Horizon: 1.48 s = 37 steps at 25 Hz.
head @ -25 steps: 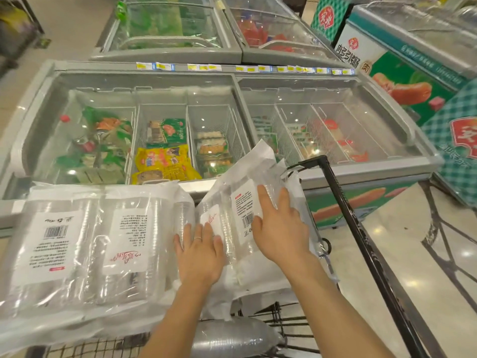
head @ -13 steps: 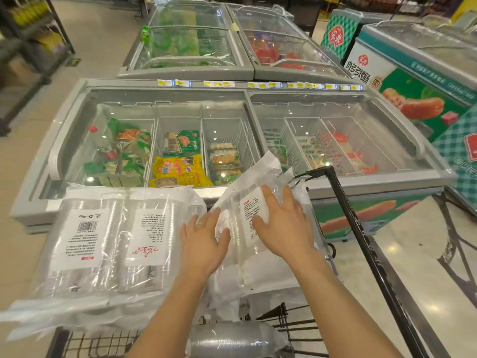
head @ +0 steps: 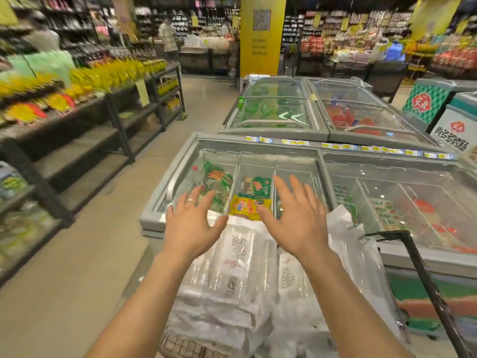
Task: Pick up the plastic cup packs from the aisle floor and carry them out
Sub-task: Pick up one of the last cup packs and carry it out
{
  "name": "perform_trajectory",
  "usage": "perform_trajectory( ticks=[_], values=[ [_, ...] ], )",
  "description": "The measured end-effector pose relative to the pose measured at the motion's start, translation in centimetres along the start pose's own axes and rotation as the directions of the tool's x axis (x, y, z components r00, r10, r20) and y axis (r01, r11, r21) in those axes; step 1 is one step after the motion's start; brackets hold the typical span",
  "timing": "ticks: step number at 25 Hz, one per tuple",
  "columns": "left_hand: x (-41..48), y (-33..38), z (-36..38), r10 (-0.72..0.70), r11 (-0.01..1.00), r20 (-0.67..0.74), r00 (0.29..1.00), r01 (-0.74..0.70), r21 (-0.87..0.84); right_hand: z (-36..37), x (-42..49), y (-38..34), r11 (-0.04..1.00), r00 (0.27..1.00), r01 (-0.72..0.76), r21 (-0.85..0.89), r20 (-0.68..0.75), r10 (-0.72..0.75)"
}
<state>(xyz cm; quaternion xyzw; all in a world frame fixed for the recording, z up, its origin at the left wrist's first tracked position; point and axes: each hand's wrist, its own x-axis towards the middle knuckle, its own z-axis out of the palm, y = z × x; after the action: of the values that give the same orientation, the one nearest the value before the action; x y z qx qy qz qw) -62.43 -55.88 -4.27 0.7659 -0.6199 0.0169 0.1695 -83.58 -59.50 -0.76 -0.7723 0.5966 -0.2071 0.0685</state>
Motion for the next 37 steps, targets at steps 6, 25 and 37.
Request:
perform_trajectory(
  ticks=[6, 25, 37],
  values=[
    [-3.2, -10.8, -9.8, -0.098, 0.986, -0.169, 0.981, 0.119, 0.12, -1.0, -0.5, -13.2, 0.98, 0.979, 0.195, 0.03, -0.061, -0.193],
    [-30.9, -52.6, -33.4, -0.638, 0.578, -0.526, 0.563, 0.801, 0.157, 11.5, -14.0, -66.1, 0.563, 0.595, 0.778, 0.28, -0.037, -0.803],
    [-40.6, -68.3, -40.1, -0.715, 0.184, -0.66, 0.231, 0.973, 0.141, 20.9, -21.0, -91.4, 0.156, 0.21, 0.897, 0.414, -0.088, -0.974]
  ],
)
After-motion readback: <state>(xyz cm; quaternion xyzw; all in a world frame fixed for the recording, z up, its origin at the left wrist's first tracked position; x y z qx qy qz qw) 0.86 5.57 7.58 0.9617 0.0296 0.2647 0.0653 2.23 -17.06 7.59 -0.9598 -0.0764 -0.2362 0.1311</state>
